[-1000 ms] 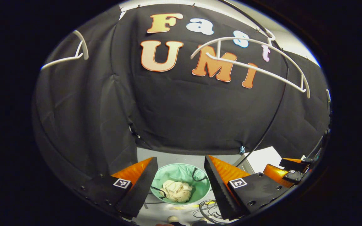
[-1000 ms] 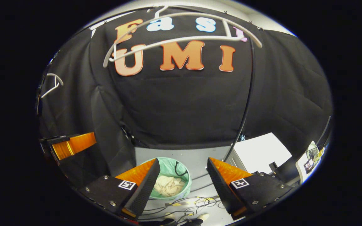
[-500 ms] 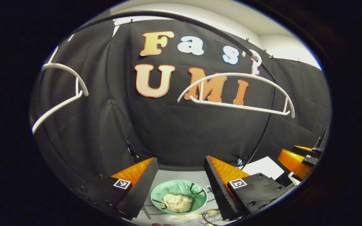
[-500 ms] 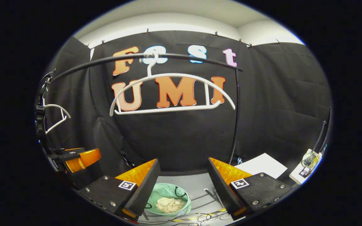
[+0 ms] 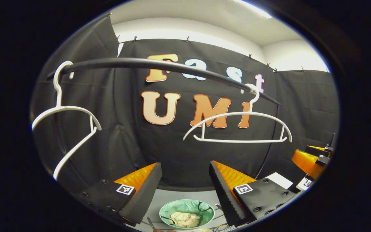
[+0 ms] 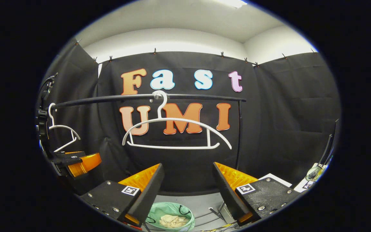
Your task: Grasp the clothes on the hanger with both hands and then place them into the laundry hamper below.
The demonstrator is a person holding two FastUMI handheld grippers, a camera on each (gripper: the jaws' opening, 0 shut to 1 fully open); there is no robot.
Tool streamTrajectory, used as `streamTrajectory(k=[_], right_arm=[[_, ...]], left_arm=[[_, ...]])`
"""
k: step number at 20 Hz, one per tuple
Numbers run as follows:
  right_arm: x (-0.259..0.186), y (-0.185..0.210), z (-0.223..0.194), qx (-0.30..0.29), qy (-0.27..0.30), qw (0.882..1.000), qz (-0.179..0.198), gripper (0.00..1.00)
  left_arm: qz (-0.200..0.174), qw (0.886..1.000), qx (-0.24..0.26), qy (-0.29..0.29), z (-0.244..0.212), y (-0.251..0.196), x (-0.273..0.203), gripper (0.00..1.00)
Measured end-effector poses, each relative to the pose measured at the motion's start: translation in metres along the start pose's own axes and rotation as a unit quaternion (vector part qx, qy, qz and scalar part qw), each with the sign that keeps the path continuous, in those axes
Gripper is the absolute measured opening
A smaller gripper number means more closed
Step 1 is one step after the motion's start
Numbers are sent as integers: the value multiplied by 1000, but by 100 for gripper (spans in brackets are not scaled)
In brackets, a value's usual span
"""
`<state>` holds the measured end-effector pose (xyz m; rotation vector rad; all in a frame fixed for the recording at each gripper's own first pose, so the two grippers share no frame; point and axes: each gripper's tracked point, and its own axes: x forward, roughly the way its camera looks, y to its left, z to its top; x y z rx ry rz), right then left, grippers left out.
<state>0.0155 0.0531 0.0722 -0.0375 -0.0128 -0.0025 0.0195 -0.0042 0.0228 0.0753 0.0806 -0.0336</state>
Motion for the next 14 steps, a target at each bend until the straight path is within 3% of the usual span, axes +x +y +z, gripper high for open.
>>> streamTrajectory(k=[3,5,6,7,14], right_arm=[[-7,-7,10,-2,-16,1000,-2,94],[-8,-14,16,-6,-25,1000,-5,96],[-9,-18,17,-5,-26,1000,-6,94],[-8,-21,17,-1,-27,1000,-8,94],[-9,-36,18,11,-30,999,-16,94]], left_arm=[[28,999,14,-19,16,15,-7,100],[44,998,24,-43,29,22,-14,94],[46,997,26,-49,32,22,-15,100],[45,997,25,-52,33,20,-17,94],[44,998,16,-52,37,19,-16,97]])
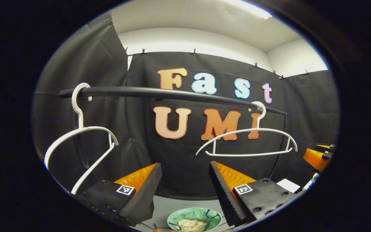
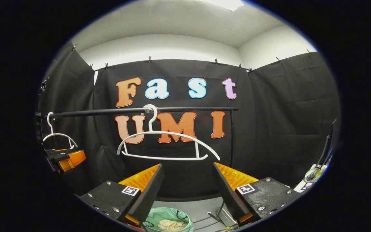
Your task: Grasp the clothes on the hanger with both hands and then place them into the laundry hamper below.
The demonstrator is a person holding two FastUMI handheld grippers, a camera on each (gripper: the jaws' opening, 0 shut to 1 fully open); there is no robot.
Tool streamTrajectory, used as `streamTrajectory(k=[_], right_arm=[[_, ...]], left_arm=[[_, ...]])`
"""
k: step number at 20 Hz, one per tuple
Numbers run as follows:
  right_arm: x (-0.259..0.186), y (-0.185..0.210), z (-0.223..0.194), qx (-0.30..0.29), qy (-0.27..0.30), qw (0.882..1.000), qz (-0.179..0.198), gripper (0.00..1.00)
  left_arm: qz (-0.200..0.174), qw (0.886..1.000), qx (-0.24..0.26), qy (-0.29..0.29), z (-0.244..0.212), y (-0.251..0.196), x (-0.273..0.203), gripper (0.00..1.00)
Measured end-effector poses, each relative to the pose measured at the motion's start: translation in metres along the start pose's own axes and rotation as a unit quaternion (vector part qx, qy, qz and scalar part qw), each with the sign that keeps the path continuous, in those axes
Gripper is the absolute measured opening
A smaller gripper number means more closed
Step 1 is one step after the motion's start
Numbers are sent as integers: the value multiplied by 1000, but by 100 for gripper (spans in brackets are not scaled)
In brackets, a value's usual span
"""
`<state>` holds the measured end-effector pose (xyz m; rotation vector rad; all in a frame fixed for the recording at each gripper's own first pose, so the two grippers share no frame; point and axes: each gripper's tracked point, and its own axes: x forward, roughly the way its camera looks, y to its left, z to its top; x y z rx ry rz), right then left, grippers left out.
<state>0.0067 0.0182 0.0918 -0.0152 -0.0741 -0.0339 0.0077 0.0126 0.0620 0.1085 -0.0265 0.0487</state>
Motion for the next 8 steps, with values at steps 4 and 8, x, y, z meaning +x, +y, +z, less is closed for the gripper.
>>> streamTrajectory(k=[4,8], right_arm=[[-2,-2,2,-2,-3,1000,-1,94],[0,-4,-2,0,1,1000,-3,94]], left_arm=[[-2,1000,-6,3,-2,-2,-1,94],[0,1000,-10,4,-2,1,1,94]])
